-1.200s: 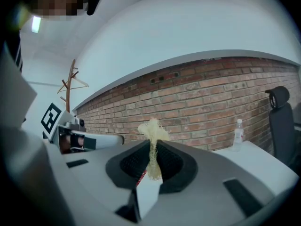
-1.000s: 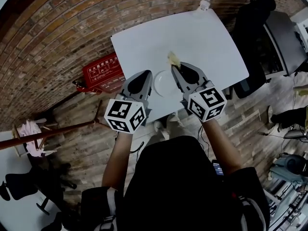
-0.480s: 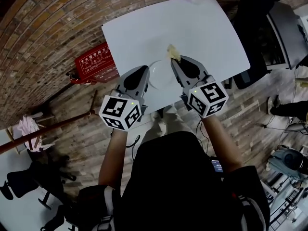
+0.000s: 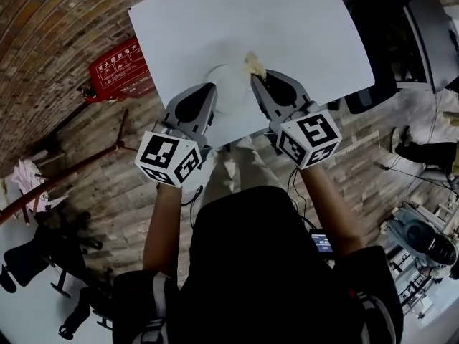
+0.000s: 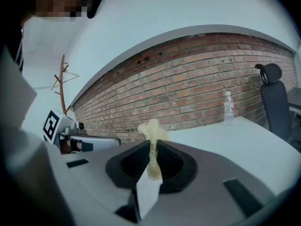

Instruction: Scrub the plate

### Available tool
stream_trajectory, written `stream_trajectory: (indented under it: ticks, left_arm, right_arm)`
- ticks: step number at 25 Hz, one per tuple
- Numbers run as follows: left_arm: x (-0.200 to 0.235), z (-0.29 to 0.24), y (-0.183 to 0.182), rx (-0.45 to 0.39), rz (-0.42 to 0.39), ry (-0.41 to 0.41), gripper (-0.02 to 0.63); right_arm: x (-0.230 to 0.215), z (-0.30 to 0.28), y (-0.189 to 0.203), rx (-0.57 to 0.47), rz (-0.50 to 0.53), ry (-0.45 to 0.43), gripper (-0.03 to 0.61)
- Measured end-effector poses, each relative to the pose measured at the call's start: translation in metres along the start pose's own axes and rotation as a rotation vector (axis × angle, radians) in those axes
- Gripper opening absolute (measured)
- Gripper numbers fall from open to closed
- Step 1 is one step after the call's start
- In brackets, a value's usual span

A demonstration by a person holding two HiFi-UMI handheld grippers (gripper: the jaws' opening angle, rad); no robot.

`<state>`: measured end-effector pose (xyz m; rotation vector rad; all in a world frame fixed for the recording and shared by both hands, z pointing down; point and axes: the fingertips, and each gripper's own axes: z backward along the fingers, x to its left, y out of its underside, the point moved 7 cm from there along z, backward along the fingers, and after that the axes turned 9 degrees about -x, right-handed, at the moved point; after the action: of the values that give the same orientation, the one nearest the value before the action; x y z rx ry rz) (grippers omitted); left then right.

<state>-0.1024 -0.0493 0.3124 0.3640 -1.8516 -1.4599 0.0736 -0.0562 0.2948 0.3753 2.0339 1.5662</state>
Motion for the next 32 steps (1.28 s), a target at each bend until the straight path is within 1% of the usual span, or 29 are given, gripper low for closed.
stream_trajectory:
  ticks: [3, 7, 9, 13, 15, 19, 24, 30, 32]
  left_arm:
    - [0.006, 0.000, 0.015, 0.009, 0.002, -0.016, 0.018]
    - [0.010, 0.000, 0.035, 0.014, 0.057, -0.037, 0.019]
    - [0.011, -0.003, 0.043, 0.019, 0.069, -0.043, 0.020]
    - [0.009, -0.009, 0.057, 0.061, 0.046, -0.027, 0.020]
    - [0.007, -0.011, 0.065, 0.080, 0.049, -0.015, 0.020]
    - [0.010, -0.018, 0.077, 0.083, 0.034, -0.002, 0.019]
    - [0.012, -0.021, 0.090, 0.082, 0.060, 0.014, 0.020]
    - [0.018, -0.025, 0.103, 0.122, 0.038, 0.028, 0.020]
    - [0.021, -0.026, 0.106, 0.134, 0.010, 0.034, 0.020]
  right_arm:
    - [-0.004, -0.002, 0.010, 0.008, 0.008, -0.004, 0.053]
    - [-0.009, -0.001, 0.025, 0.023, -0.003, -0.005, 0.054]
    - [-0.012, -0.001, 0.033, 0.033, -0.016, -0.005, 0.054]
    - [-0.018, -0.002, 0.047, 0.053, -0.042, -0.004, 0.053]
    - [-0.021, -0.002, 0.054, 0.068, -0.052, -0.004, 0.054]
    - [-0.028, -0.005, 0.067, 0.085, -0.061, -0.002, 0.054]
    - [-0.034, -0.006, 0.084, 0.118, -0.067, -0.001, 0.054]
    - [-0.037, -0.011, 0.094, 0.141, -0.077, -0.005, 0.054]
    - [-0.038, -0.012, 0.099, 0.149, -0.086, -0.002, 0.054]
